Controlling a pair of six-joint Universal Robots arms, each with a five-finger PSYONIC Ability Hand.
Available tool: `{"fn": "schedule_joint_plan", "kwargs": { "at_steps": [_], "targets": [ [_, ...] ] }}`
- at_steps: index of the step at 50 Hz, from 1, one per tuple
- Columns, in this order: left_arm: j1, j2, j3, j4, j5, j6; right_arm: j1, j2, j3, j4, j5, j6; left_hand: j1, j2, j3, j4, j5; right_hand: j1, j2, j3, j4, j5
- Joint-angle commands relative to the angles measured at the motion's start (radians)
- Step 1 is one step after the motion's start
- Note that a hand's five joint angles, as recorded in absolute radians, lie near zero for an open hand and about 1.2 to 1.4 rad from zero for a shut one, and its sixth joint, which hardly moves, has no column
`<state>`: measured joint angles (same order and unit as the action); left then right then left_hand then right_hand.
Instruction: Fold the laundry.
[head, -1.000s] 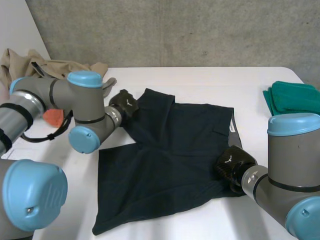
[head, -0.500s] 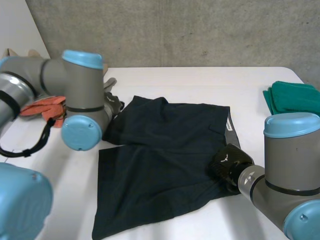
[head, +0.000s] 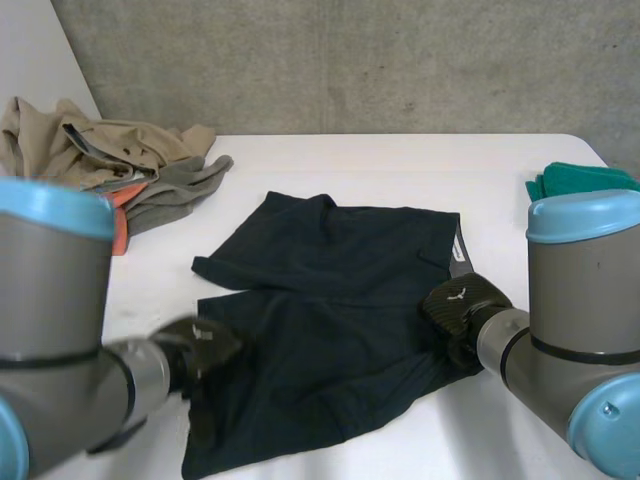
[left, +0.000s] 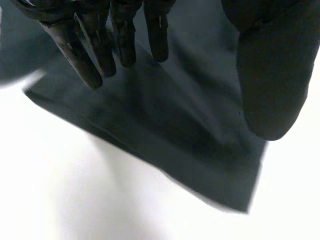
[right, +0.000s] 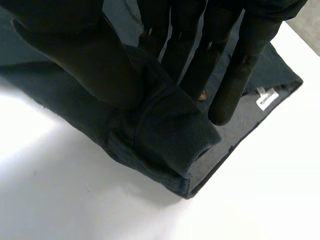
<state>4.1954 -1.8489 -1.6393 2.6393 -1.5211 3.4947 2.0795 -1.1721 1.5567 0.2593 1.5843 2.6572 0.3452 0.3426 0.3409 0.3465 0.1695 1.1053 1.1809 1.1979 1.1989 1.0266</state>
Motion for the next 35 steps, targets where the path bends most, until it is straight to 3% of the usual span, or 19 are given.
{"fn": "schedule_joint_plan", "kwargs": {
  "at_steps": [1,11,14,18,24,30,35],
  "targets": [
    [-0.038,-0.012,-0.083,0.057,-0.041,0.004,-0.041,-0.003,-0.015,0.005,0.002,0.135,0.106,0.109,0.11,0.105,0.107,0.291,0.215,0.198,0.197,0.195],
    [-0.067,-0.044,-0.08,0.09,-0.059,0.001,-0.058,-0.014,0.002,-0.037,0.059,0.217,0.135,0.138,0.14,0.134,0.137,0.291,0.215,0.198,0.197,0.195],
    [-0.087,-0.062,-0.079,0.099,-0.064,0.0,-0.059,-0.012,0.003,-0.046,0.069,0.221,0.366,0.369,0.371,0.365,0.368,0.291,0.215,0.198,0.197,0.195],
    [-0.103,-0.079,-0.077,0.137,-0.091,-0.005,-0.058,-0.014,0.006,-0.046,0.071,0.219,1.05,1.053,1.054,1.049,1.051,0.291,0.215,0.198,0.197,0.195],
    [-0.103,-0.069,-0.074,0.153,-0.11,-0.019,-0.058,-0.034,0.006,-0.015,0.059,0.167,1.051,1.054,1.055,1.05,1.052,0.291,0.215,0.198,0.197,0.195],
    [-0.104,0.009,-0.088,0.111,-0.054,0.017,-0.05,-0.083,0.051,0.113,-0.026,-0.074,1.051,1.054,1.055,1.05,1.052,0.291,0.215,0.198,0.197,0.195],
    [-0.106,0.088,-0.117,-0.011,-0.011,0.147,-0.073,-0.138,0.158,0.324,-0.098,-0.447,1.051,1.054,1.055,1.05,1.052,0.291,0.215,0.198,0.197,0.195]
  ]
}}
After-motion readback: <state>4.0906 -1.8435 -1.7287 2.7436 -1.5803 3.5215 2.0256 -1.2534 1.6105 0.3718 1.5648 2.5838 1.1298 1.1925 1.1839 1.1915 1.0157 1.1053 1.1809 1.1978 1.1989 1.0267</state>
